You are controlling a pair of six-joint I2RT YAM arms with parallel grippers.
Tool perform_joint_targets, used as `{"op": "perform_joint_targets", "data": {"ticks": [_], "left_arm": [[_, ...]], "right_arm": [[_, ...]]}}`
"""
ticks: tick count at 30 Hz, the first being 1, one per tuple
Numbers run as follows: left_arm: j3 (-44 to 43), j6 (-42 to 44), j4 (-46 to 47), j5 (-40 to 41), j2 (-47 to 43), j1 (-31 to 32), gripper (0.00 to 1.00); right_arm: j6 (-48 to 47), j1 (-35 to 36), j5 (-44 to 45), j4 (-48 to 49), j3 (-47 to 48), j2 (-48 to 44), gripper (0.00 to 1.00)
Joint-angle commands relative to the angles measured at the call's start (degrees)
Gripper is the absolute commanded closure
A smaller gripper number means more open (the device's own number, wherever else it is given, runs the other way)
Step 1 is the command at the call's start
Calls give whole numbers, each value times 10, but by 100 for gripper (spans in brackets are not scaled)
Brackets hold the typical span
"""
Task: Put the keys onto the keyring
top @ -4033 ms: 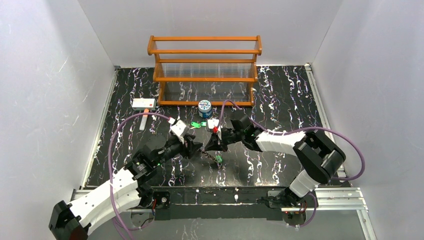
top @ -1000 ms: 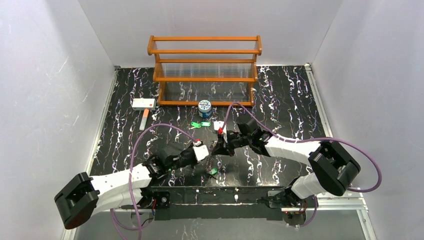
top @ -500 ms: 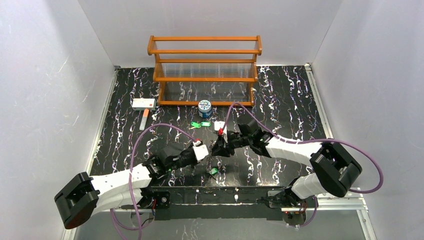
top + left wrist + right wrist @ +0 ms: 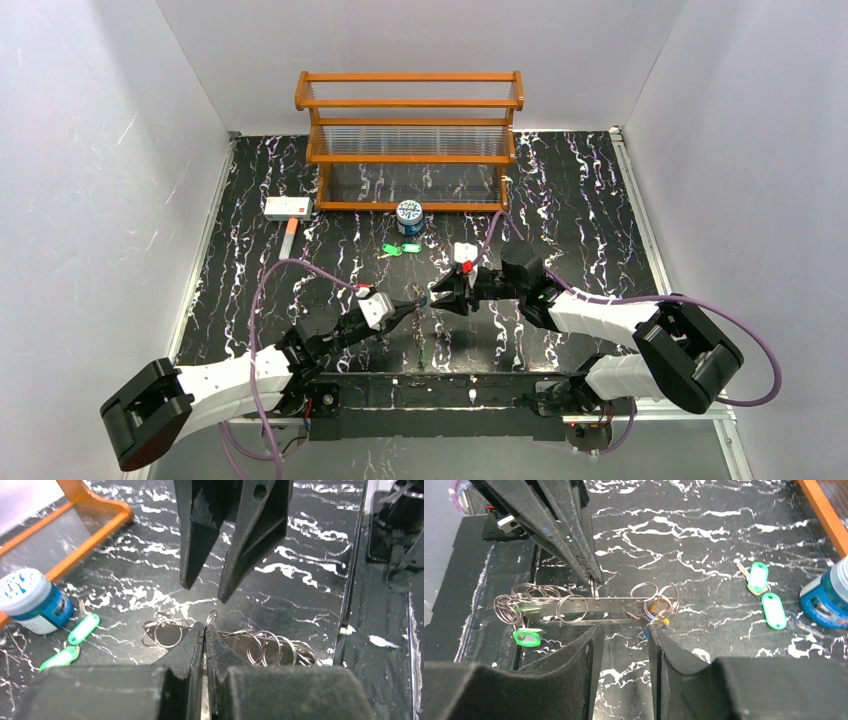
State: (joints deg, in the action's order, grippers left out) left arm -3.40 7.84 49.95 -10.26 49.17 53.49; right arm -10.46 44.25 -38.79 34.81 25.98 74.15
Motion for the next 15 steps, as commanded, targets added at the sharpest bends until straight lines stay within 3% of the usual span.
{"op": "perform_joint_targets", "data": {"ticks": [1,15], "left_arm": [[7,-12,71,11,-37,3,100],[6,-14,72,4,-39,3,100]], "right_arm": [[2,-1,-52,67,-1,-5,55],[47,-1,-110,126,38,48,68]]}}
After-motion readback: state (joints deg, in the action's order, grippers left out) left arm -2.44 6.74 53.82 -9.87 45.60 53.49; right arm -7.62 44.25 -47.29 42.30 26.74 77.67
